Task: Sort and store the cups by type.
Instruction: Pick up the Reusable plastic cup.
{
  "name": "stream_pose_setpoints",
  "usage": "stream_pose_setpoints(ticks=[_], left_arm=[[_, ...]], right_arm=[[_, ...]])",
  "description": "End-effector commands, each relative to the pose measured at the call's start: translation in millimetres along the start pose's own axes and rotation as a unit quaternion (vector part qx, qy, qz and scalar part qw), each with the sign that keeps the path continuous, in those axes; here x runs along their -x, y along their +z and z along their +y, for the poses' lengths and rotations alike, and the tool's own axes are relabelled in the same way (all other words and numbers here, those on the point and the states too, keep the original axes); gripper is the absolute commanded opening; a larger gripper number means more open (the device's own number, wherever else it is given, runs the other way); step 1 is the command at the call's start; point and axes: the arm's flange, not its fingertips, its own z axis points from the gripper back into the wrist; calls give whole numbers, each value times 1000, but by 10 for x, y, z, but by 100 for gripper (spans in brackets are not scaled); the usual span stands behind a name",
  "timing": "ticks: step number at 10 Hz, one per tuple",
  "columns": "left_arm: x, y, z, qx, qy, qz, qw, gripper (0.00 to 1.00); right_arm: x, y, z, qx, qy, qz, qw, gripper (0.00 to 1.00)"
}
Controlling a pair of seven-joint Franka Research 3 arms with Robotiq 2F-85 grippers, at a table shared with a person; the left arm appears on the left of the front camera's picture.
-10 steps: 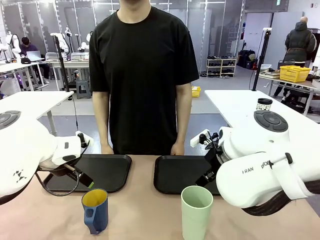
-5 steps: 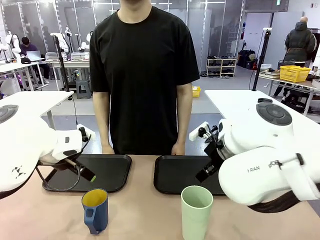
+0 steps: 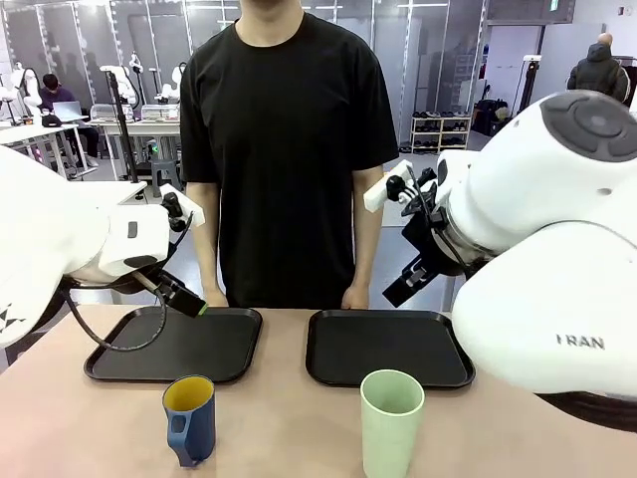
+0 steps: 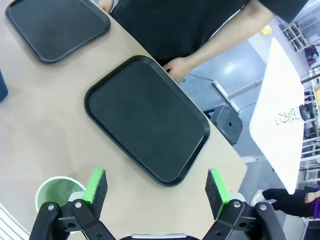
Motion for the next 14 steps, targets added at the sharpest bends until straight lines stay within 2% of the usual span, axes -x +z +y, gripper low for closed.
stream_pose_setpoints(ticks=[1,3,4,7,8,9,10,12,14], left_arm=[[102,-38,-73,-13,2,15,1000,100],[120,-34,-126,-25,-6,11,1000,100],[10,-12,-25,-1,-6,3,1000,100],[18,-17,-14,-1,-7,4,1000,100],[15,-85,153,25,-4,-11,1000,100],[70,-166,460,3,14,-15,1000,100],[197,-254,839,7,56,-15,998,100],[419,-410,1400,0,102,-27,994,100],[634,-621,1919,7,143,-4,990,100]], right_arm=[[62,-7,119,12,-3,9,1000,100],[-13,51,44,4,4,-1,1000,100],[-13,51,44,4,4,-1,1000,100],[-10,58,50,4,6,-1,1000,100],[-4,-45,-123,2,-36,6,999,100],[40,-160,-345,-11,-65,-4,998,100],[95,-346,-625,-18,-98,7,995,100],[233,-642,-1105,-32,-142,36,989,100],[434,-968,-1575,-44,-198,79,976,100]])
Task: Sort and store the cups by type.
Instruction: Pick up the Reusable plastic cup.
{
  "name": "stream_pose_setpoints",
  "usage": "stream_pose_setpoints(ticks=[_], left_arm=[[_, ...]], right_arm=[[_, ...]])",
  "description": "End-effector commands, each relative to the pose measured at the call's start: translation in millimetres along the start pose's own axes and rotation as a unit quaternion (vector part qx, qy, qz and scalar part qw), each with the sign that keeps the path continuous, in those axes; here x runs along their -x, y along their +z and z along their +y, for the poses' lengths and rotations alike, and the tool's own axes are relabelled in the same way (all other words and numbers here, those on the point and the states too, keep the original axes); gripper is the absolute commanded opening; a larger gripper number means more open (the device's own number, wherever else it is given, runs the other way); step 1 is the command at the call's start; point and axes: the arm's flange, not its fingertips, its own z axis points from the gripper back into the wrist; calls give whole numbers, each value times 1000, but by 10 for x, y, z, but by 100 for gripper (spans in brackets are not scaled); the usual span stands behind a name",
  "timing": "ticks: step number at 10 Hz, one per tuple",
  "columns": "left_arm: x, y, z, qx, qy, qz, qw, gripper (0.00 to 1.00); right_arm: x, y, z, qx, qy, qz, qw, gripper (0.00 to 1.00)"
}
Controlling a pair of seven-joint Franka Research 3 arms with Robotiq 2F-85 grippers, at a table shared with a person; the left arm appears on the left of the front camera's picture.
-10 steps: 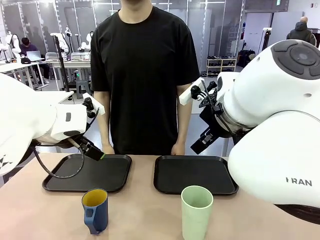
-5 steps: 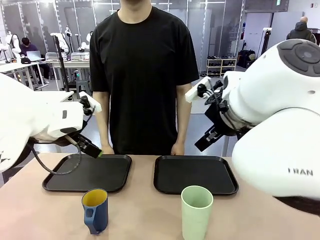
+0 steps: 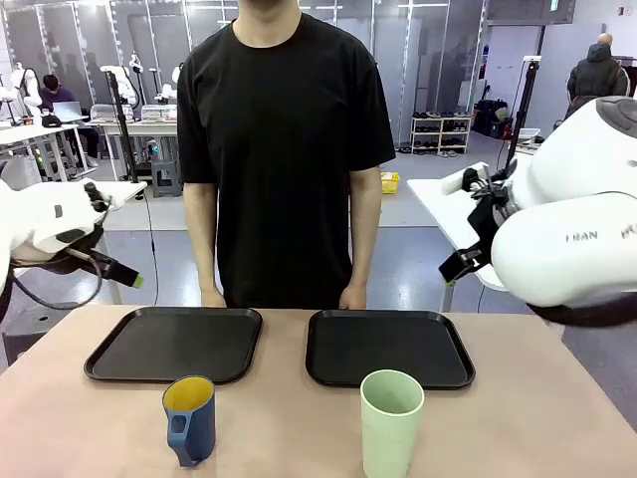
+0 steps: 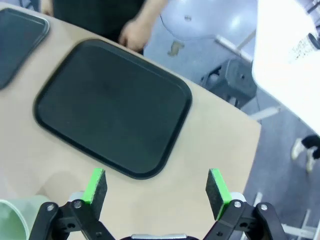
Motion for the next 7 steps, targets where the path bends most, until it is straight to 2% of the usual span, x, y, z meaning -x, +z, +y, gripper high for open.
stream_pose_setpoints(ticks=[1,2,4,5,7], left_arm=[[-65,-242,315,29,21,15,999,100],[5,-364,491,34,39,26,998,100],[66,-452,535,44,48,32,997,100],[99,-500,566,42,70,55,995,100],[129,-580,586,51,83,56,994,100]], right_arm=[[-130,-213,-278,-14,-22,13,1000,100],[-120,-315,-365,-16,-31,20,999,100],[-82,-430,-445,-36,-52,53,997,100],[-76,-499,-486,-45,-67,60,995,100],[-47,-582,-532,-49,-83,71,993,100]])
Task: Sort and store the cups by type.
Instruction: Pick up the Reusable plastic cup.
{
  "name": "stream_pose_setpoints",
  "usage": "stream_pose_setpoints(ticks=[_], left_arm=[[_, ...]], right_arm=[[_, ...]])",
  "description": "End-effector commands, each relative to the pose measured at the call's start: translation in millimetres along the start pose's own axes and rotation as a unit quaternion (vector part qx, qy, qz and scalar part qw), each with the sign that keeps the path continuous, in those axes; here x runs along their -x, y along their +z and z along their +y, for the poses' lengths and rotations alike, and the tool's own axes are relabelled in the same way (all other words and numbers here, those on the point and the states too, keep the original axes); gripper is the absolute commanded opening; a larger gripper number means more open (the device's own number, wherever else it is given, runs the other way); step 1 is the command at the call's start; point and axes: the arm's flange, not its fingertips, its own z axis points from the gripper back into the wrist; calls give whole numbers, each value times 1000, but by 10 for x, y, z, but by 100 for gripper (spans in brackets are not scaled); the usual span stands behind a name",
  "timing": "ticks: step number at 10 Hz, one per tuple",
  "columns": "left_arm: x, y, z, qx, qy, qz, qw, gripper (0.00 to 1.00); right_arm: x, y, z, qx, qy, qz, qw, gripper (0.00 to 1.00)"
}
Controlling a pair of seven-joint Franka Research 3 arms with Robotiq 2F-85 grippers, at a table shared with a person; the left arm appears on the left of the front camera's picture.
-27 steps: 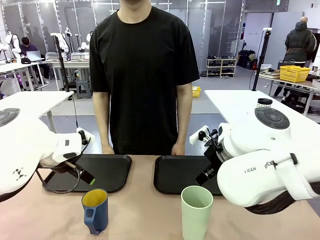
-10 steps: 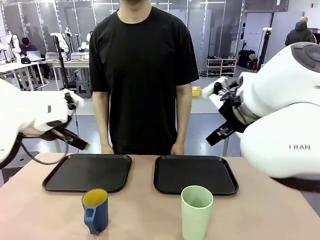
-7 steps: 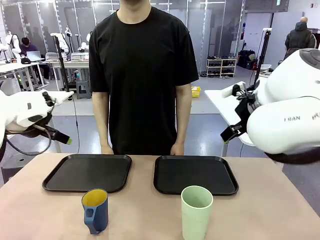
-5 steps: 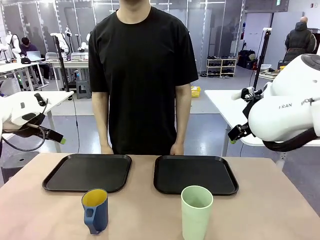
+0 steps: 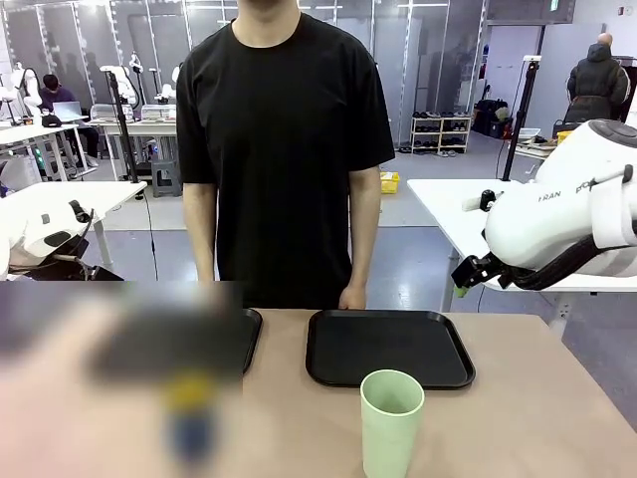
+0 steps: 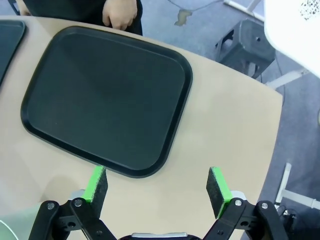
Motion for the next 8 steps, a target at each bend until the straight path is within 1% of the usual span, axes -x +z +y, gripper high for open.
stream_pose_setpoints(ticks=[1,2,3,8], left_arm=[[-106,-157,103,10,9,5,1000,100],[-112,-170,95,7,9,7,1000,100],[3,-33,11,2,6,2,1000,100],[3,-33,11,2,6,2,1000,100]], right_arm=[[-58,-24,-113,-11,-4,7,1000,100],[-60,-29,-119,-12,-7,3,1000,100],[-1,-22,-27,-2,-7,4,1000,100],[-1,-22,-27,-2,-7,4,1000,100]])
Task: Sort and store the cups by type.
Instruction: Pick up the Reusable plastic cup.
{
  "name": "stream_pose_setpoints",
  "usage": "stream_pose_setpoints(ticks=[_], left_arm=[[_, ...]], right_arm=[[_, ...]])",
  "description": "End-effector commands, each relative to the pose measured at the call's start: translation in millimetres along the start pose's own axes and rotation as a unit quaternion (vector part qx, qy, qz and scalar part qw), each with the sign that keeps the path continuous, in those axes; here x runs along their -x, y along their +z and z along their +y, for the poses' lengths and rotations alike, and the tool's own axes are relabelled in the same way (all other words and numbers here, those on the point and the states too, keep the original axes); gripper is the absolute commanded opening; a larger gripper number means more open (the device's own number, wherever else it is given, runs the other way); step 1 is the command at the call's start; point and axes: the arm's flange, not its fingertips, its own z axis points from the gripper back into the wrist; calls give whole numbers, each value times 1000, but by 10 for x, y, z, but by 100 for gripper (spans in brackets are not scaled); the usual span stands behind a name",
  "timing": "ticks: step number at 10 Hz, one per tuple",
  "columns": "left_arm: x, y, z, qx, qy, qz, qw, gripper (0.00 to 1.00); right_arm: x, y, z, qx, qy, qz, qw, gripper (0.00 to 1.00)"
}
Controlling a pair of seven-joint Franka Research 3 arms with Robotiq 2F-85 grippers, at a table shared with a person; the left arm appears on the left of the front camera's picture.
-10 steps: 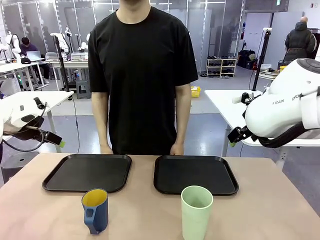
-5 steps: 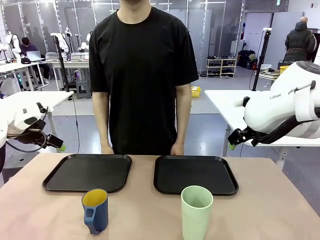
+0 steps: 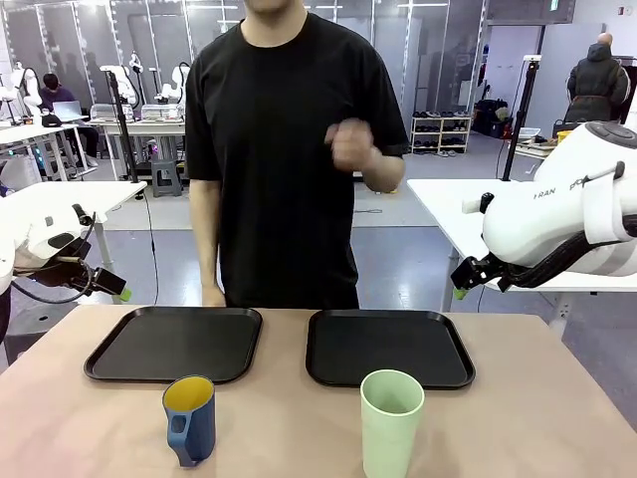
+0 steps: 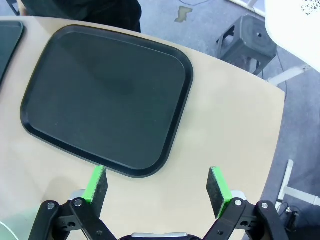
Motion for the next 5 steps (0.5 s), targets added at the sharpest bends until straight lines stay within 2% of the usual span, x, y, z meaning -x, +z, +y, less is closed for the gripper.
stream_pose_setpoints(ticks=[1,5], left_arm=[[3,28,-6,0,-1,-2,1000,100],[3,28,-6,0,-1,-2,1000,100]], right_arm=[[7,14,-25,-1,-1,-1,1000,100],[7,14,-25,-1,-1,-1,1000,100]])
